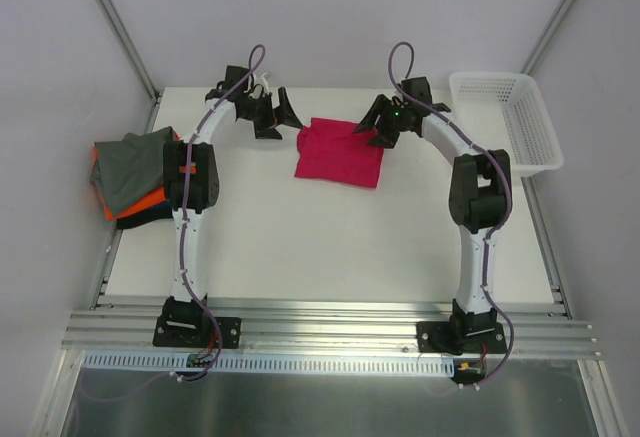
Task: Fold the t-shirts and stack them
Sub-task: Smooth out wrinkles on the folded tshirt
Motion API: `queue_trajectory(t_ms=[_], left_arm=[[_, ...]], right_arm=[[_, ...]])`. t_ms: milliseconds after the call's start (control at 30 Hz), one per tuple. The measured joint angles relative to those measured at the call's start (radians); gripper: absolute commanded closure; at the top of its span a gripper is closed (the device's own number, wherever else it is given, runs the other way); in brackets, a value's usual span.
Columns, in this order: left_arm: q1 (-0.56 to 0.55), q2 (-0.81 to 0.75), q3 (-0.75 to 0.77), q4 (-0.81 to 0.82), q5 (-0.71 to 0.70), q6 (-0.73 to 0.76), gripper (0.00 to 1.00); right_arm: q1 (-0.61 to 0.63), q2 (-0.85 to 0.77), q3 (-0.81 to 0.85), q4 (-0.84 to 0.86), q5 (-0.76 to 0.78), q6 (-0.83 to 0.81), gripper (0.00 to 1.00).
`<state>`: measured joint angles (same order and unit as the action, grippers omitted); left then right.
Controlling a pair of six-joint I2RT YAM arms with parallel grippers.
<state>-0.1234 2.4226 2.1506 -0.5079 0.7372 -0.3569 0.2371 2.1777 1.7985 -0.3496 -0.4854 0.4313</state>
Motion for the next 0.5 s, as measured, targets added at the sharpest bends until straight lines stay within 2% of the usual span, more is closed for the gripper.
queue_trajectory(t_ms=[233, 500], left_arm=[[0.000, 0.094, 0.008, 0.002, 0.039, -0.036, 0.01], [0.001, 0.120, 0.031, 0.038, 0.074, -0.082, 0.01]], right_arm=[[0.018, 0.124, 0.103, 0.010, 0.007, -0.002, 0.36], [0.020, 0.176, 0.122, 0.010, 0.010, 0.006, 0.36]])
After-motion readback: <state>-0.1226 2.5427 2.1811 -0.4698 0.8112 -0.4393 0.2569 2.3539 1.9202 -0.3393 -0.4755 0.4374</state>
